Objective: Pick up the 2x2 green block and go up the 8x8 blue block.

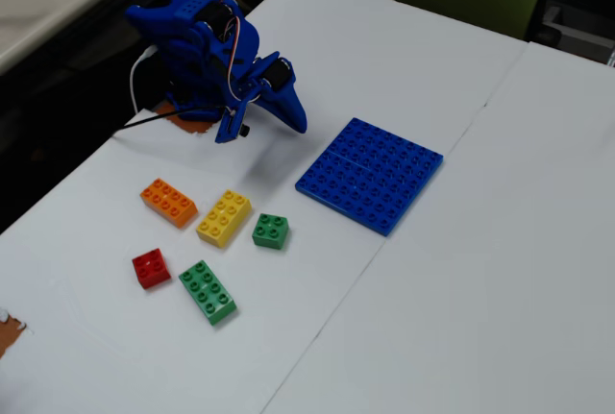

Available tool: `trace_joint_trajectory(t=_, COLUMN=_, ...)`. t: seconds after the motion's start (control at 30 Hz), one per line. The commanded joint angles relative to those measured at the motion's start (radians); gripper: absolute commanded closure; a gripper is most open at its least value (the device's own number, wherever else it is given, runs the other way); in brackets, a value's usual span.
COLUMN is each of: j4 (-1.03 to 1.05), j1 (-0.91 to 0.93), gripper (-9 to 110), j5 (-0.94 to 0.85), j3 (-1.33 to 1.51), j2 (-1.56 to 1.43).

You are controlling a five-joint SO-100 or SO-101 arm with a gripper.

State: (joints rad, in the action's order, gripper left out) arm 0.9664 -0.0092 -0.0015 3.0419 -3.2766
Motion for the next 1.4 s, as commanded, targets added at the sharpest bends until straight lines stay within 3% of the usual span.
trace_joint_trajectory(t=0.0, j4=-0.015, j1=-0.009, gripper=101, j5=-0.012, j3=0.006, j2=-0.044)
trace_joint_trajectory(t=0.7, j4=-0.014, j1=-0.014, gripper=101, j5=-0.035, j3=0.006, j2=-0.044)
trace_joint_trajectory(t=0.73, j4=-0.014, j1=-0.018, gripper=101, j5=-0.077, j3=0.006, j2=-0.044)
trace_joint_trajectory(t=0.8, j4=-0.035, j1=-0.021, gripper=101, j5=-0.448, j3=0.015, j2=-0.044)
trace_joint_trajectory(t=1.07, j4=0.104, j1=0.044, gripper=101, j5=-1.439, j3=-0.069, j2=-0.044)
trace_joint_trajectory(t=1.23, j4=0.225, j1=0.098, gripper=98, j5=-1.5, j3=-0.215, j2=-0.044)
trace_joint_trajectory(t=1.37, j4=0.272, j1=0.098, gripper=95, j5=-1.316, j3=-0.37, j2=0.049)
